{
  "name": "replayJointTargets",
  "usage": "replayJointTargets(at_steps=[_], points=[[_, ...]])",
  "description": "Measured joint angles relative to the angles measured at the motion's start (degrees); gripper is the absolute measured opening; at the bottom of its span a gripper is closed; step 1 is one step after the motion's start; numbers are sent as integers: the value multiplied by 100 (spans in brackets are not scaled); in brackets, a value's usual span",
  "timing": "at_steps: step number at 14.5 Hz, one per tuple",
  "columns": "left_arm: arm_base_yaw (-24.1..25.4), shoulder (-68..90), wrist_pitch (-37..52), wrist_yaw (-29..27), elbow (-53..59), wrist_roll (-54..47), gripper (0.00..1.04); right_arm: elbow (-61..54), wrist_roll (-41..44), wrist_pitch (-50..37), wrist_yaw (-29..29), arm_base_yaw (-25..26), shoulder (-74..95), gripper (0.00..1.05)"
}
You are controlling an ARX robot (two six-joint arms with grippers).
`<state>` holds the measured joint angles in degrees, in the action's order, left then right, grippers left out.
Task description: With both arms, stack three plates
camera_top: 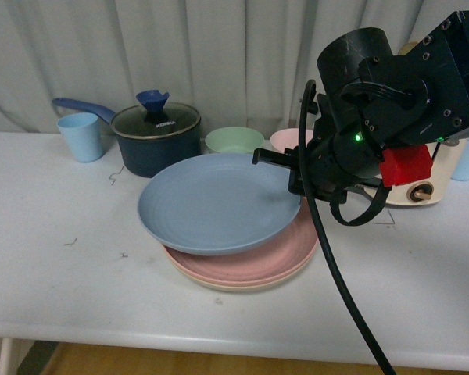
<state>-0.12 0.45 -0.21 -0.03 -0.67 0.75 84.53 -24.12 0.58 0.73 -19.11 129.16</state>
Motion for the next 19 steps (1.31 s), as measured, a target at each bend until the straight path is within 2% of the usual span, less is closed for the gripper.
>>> replayJointTargets(at_steps=[1, 2, 6, 10, 14, 15, 16, 17, 19], points=[[0, 0, 2, 2, 0, 2, 98, -15, -31, -4, -61, 4, 0, 2], [0, 0, 0, 2, 0, 2, 98, -17, -57, 74, -48, 39, 4, 8], [0, 0, 2, 0, 0, 2, 98, -245, -201, 74, 363, 203, -107, 51], [0, 0, 0, 2, 0, 0, 98, -763, -155, -160, 846, 855, -1440, 100], [0, 0, 0, 0, 0, 2, 98, -1687, 153, -1093, 1161, 1648, -2732, 98], [0, 0, 0, 2, 0, 0, 98, -1882, 374, -1773, 994, 1779, -2973, 95], [0, 0, 2, 4, 0, 0, 98, -2507, 997, -3077, 280, 1897, -3407, 83], [0, 0, 0, 0, 0, 0, 98, -3233, 1617, -3814, -39, 1952, -3917, 70], [0, 0, 2, 2, 0, 0, 98, -4350, 2188, -4127, -72, 1943, -4815, 45]])
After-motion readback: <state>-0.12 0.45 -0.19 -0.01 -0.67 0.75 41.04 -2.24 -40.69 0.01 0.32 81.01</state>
